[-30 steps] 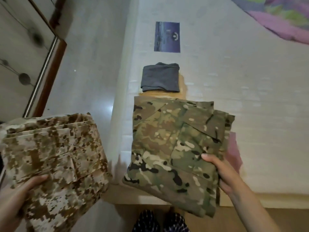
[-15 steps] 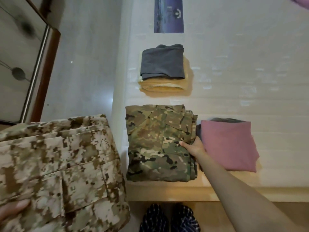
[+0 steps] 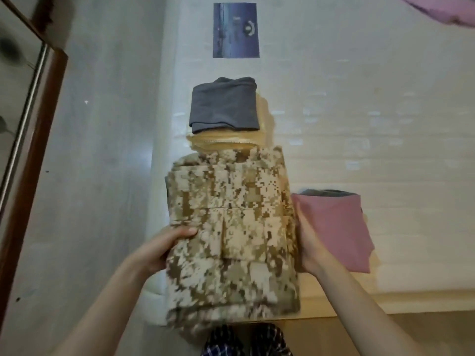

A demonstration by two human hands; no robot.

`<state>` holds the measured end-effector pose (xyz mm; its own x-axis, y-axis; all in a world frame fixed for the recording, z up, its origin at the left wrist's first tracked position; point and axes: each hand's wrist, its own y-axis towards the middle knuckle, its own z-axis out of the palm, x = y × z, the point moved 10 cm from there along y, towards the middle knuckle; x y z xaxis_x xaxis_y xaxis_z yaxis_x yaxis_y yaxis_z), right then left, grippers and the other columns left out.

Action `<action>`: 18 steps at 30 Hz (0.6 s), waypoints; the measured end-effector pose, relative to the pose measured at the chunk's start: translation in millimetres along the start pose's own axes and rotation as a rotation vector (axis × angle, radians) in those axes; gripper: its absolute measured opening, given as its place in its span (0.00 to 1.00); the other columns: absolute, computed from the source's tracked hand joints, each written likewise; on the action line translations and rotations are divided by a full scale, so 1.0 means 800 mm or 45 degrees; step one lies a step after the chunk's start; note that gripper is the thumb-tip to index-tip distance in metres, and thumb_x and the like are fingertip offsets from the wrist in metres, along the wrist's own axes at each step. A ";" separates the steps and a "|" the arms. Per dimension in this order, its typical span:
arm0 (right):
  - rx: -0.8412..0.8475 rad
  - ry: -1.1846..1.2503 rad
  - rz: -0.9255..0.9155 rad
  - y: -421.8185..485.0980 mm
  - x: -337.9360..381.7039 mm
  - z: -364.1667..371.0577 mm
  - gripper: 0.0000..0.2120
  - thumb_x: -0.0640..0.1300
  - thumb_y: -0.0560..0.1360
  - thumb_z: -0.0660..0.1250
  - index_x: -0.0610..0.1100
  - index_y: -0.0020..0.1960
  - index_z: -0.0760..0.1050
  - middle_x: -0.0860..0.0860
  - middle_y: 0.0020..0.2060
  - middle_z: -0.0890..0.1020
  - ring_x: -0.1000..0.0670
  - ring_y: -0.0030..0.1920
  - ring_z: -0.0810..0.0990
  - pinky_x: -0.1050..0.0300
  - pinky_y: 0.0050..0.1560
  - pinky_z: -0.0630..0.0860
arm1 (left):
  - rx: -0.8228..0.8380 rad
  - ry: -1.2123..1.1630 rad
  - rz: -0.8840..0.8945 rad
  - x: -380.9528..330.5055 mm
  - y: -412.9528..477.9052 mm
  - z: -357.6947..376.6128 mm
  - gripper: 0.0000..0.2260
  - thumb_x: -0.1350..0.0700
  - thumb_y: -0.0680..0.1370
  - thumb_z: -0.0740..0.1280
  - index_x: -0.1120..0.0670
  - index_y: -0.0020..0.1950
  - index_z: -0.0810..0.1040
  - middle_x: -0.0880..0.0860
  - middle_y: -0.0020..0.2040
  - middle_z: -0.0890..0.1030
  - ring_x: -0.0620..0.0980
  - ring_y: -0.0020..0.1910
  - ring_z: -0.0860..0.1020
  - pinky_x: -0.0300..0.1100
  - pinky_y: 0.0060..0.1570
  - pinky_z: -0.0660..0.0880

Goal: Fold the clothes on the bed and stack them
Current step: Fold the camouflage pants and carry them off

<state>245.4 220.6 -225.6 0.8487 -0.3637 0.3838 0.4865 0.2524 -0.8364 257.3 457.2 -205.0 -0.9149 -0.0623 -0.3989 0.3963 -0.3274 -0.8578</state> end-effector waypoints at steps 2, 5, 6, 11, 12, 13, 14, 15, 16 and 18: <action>-0.211 -0.282 -0.042 0.015 -0.005 -0.015 0.33 0.68 0.74 0.54 0.47 0.70 0.69 0.50 0.59 0.80 0.49 0.59 0.79 0.52 0.58 0.74 | -0.106 0.220 0.028 -0.002 0.029 -0.009 0.42 0.47 0.55 0.82 0.57 0.65 0.72 0.57 0.54 0.83 0.55 0.52 0.82 0.52 0.55 0.77; -0.391 -0.634 -0.138 0.023 -0.009 -0.020 0.34 0.67 0.74 0.55 0.46 0.71 0.66 0.49 0.64 0.76 0.48 0.64 0.74 0.48 0.67 0.69 | -0.176 0.443 0.023 0.001 0.046 -0.026 0.37 0.44 0.60 0.80 0.53 0.65 0.71 0.52 0.53 0.83 0.50 0.50 0.83 0.47 0.53 0.78; -0.423 -0.681 -0.133 0.020 -0.008 -0.019 0.35 0.67 0.74 0.55 0.45 0.71 0.66 0.49 0.64 0.76 0.47 0.64 0.74 0.47 0.67 0.69 | -0.230 0.507 0.043 -0.002 0.044 -0.032 0.38 0.43 0.60 0.80 0.52 0.65 0.71 0.51 0.55 0.82 0.48 0.50 0.82 0.45 0.51 0.77; -0.827 -0.948 -0.434 -0.003 0.077 -0.016 0.26 0.61 0.75 0.61 0.47 0.67 0.67 0.49 0.62 0.75 0.49 0.61 0.74 0.48 0.63 0.71 | -0.947 1.031 0.551 -0.050 -0.018 -0.029 0.40 0.44 0.70 0.73 0.46 0.76 0.56 0.50 0.74 0.61 0.51 0.73 0.61 0.58 0.71 0.61; -0.872 -0.943 -0.533 -0.003 0.106 -0.006 0.27 0.61 0.75 0.62 0.47 0.68 0.66 0.49 0.64 0.73 0.49 0.63 0.72 0.49 0.64 0.70 | -1.013 1.133 0.703 -0.064 -0.029 -0.006 0.37 0.44 0.73 0.70 0.44 0.76 0.54 0.48 0.76 0.57 0.50 0.75 0.56 0.57 0.73 0.55; -0.883 -0.937 -0.610 0.003 0.136 0.007 0.29 0.61 0.74 0.63 0.46 0.69 0.64 0.49 0.66 0.71 0.49 0.64 0.71 0.50 0.65 0.69 | -1.022 1.221 0.846 -0.077 -0.033 0.021 0.35 0.44 0.75 0.66 0.42 0.76 0.51 0.46 0.77 0.54 0.48 0.76 0.51 0.55 0.74 0.50; -0.863 -0.919 -0.644 0.016 0.163 0.021 0.32 0.61 0.73 0.64 0.45 0.70 0.62 0.48 0.67 0.69 0.48 0.66 0.69 0.51 0.65 0.68 | -1.008 1.298 0.966 -0.090 -0.031 0.047 0.33 0.43 0.76 0.63 0.42 0.76 0.49 0.44 0.78 0.50 0.46 0.77 0.47 0.53 0.75 0.45; -0.824 -0.886 -0.638 0.037 0.188 0.034 0.36 0.62 0.72 0.66 0.44 0.72 0.60 0.47 0.69 0.68 0.47 0.67 0.69 0.50 0.66 0.67 | -0.990 1.385 1.031 -0.101 -0.022 0.069 0.31 0.42 0.78 0.59 0.43 0.76 0.48 0.44 0.78 0.47 0.45 0.77 0.44 0.51 0.74 0.40; -0.773 -0.845 -0.595 0.060 0.208 0.047 0.40 0.64 0.70 0.67 0.44 0.73 0.58 0.46 0.70 0.66 0.45 0.68 0.68 0.49 0.67 0.67 | -0.987 1.466 1.047 -0.111 -0.009 0.083 0.30 0.41 0.79 0.56 0.43 0.77 0.46 0.45 0.78 0.46 0.45 0.77 0.42 0.50 0.74 0.36; -0.691 -0.800 -0.500 0.110 0.241 0.068 0.48 0.66 0.67 0.68 0.44 0.75 0.51 0.45 0.73 0.61 0.43 0.71 0.64 0.47 0.68 0.65 | -0.968 1.656 0.994 -0.126 0.030 0.094 0.28 0.39 0.79 0.49 0.43 0.76 0.42 0.47 0.78 0.44 0.47 0.76 0.38 0.52 0.73 0.33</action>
<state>463.6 221.3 -204.1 0.6772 0.2601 0.6883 0.7343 -0.2999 -0.6091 353.2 384.8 -161.1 0.0124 0.9068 -0.4214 0.9872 -0.0780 -0.1388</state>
